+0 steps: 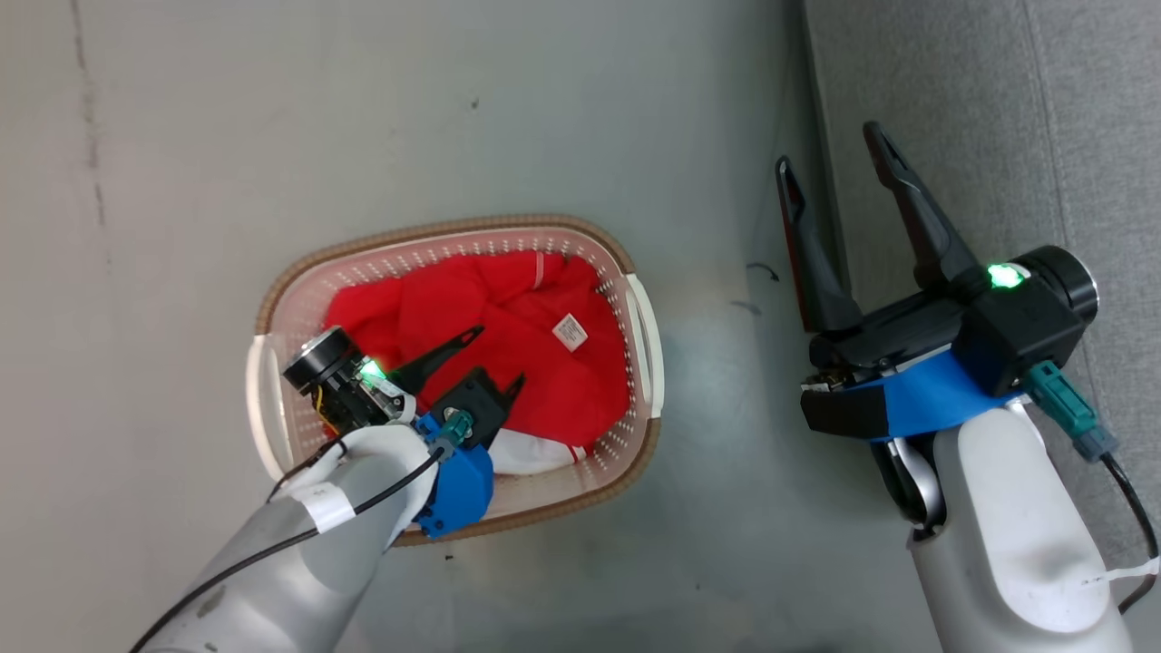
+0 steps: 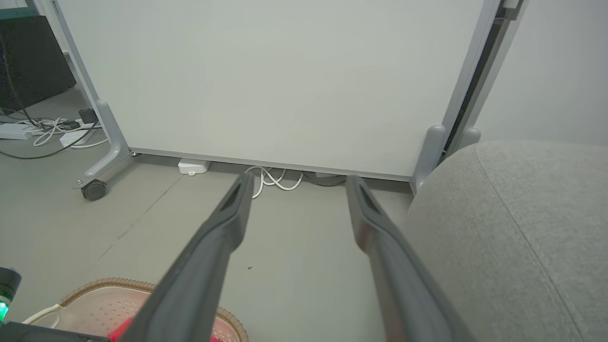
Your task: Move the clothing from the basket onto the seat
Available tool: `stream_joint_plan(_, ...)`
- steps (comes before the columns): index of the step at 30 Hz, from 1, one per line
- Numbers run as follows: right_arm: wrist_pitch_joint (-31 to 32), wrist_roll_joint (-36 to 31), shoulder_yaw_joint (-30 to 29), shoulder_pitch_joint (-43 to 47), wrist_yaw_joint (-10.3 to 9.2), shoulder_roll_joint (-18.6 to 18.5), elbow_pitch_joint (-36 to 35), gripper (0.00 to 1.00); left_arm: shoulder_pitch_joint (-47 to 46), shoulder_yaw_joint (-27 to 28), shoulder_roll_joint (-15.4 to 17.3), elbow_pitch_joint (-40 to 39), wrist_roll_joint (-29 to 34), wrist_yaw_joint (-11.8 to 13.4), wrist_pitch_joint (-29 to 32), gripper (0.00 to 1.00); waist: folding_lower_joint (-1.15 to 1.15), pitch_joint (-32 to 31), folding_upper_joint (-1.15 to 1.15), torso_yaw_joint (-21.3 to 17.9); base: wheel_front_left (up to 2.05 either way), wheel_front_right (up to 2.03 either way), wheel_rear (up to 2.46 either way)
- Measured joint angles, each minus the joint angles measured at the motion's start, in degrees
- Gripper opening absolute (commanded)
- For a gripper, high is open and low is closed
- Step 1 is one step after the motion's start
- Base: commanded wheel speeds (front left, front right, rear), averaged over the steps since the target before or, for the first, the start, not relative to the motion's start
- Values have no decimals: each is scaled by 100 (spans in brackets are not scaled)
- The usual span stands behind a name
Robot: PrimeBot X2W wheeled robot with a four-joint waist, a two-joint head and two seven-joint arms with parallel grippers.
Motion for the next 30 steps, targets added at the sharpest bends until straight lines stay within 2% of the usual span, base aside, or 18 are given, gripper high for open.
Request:
stream_joint_plan(10,-1,-68,24,-203,0,1,-204,100,-701,-1443,71,1198,-198,0,75,100,0,684,0,-193,0,0,0)
stream_joint_plan(15,-1,-85,12,-219,0,1,-325,100,-1005,-2007,69,1445,-297,0,283,100,0,1004,0,-232,0,0,0)
stream_joint_plan(30,-1,-110,-5,-286,0,0,-879,100,-1773,-2380,137,1622,-512,0,739,100,-1,1913,0,-319,0,0,0)
